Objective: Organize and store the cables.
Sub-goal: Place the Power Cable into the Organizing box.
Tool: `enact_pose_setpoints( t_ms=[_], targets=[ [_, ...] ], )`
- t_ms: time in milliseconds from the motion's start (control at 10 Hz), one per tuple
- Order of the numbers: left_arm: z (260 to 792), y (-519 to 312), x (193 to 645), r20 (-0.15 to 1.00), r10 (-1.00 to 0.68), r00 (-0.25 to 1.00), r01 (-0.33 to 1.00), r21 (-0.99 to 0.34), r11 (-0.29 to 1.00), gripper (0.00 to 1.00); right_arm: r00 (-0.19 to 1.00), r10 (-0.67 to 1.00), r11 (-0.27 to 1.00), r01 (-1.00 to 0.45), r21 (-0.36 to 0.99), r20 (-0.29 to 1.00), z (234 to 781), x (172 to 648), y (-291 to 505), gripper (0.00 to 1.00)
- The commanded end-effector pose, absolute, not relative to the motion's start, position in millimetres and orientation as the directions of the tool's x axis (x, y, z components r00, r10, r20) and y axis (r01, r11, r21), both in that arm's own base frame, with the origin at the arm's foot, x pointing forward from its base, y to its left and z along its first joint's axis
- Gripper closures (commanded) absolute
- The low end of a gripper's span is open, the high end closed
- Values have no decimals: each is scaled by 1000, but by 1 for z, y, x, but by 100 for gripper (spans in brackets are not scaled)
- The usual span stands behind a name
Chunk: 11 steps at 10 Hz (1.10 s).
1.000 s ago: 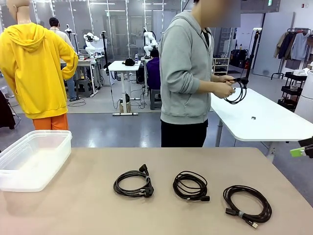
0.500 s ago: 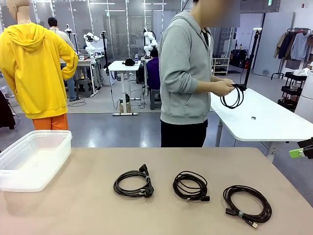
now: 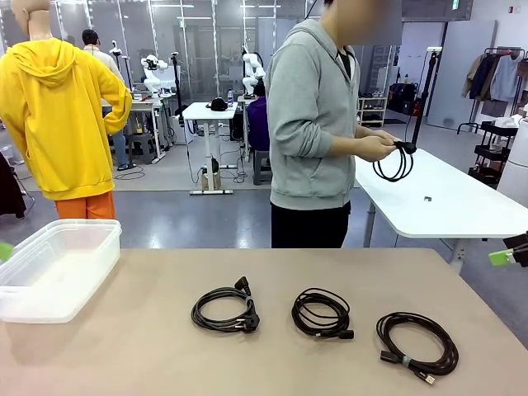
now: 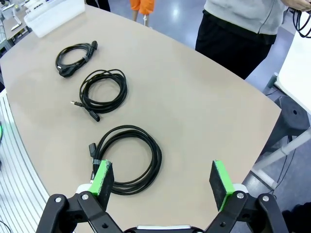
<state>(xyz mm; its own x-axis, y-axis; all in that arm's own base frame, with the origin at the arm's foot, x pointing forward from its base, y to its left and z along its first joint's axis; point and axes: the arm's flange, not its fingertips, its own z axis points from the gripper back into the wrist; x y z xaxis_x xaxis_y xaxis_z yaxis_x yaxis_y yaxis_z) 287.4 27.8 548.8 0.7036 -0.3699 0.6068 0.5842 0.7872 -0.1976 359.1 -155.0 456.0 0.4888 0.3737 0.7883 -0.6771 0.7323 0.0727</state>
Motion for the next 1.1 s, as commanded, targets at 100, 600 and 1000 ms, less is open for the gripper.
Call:
enact_pose_setpoints(
  t_ms=[100, 600, 1000],
  targets=[
    [562, -58, 349, 514, -424, 745, 557, -131, 820, 0, 466, 379, 721, -690, 60, 799, 454, 361, -157, 0],
    [535, -252, 429, 362, -509, 781, 522, 72, 850, 0, 466, 379, 721, -690, 60, 799, 454, 361, -157, 0],
    [486, -339, 451, 300, -419, 857, 397, 135, 908, 0, 466, 379, 721, -690, 60, 799, 454, 361, -157, 0]
  ],
)
